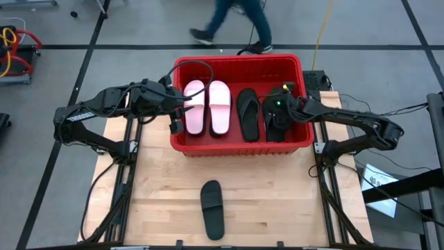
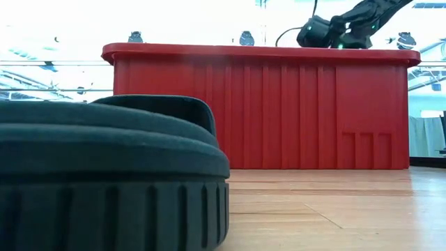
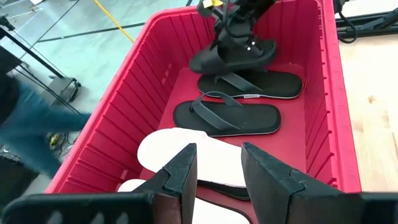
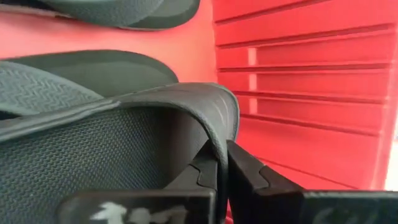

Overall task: Pick and place slides into bin
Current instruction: Put the black slide into the red container

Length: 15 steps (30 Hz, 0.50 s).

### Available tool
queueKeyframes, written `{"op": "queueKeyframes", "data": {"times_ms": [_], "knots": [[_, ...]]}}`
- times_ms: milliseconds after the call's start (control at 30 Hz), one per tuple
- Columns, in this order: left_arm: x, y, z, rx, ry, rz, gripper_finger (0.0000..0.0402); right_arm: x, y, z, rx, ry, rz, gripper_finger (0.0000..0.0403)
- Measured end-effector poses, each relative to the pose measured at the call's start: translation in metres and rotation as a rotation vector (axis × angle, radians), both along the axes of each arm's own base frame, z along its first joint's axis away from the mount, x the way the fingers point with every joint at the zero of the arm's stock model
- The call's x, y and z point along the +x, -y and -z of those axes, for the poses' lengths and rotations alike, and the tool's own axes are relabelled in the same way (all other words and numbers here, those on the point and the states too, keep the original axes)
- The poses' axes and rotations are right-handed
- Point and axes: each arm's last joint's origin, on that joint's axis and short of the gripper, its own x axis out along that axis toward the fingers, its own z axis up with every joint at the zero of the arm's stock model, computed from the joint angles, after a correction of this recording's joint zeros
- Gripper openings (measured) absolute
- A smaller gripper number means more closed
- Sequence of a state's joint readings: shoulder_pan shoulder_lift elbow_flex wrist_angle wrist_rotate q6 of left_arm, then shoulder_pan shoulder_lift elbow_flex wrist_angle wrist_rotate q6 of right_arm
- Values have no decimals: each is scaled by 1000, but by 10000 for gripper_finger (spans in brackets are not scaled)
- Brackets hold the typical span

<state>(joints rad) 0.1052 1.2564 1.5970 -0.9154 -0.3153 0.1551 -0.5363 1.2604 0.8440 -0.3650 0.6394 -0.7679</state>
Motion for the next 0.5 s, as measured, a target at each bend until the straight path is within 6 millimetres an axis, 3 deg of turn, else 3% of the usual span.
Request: {"op": "queueKeyframes", "data": {"times_ms": [167, 500], "knots": [[0, 0, 0, 3, -1, 2, 124, 2, -15, -4, -18, 38, -32, 3], [0, 0, 0, 2, -1, 2, 124, -5, -34, 32, -64, -36, -30, 1]]}}
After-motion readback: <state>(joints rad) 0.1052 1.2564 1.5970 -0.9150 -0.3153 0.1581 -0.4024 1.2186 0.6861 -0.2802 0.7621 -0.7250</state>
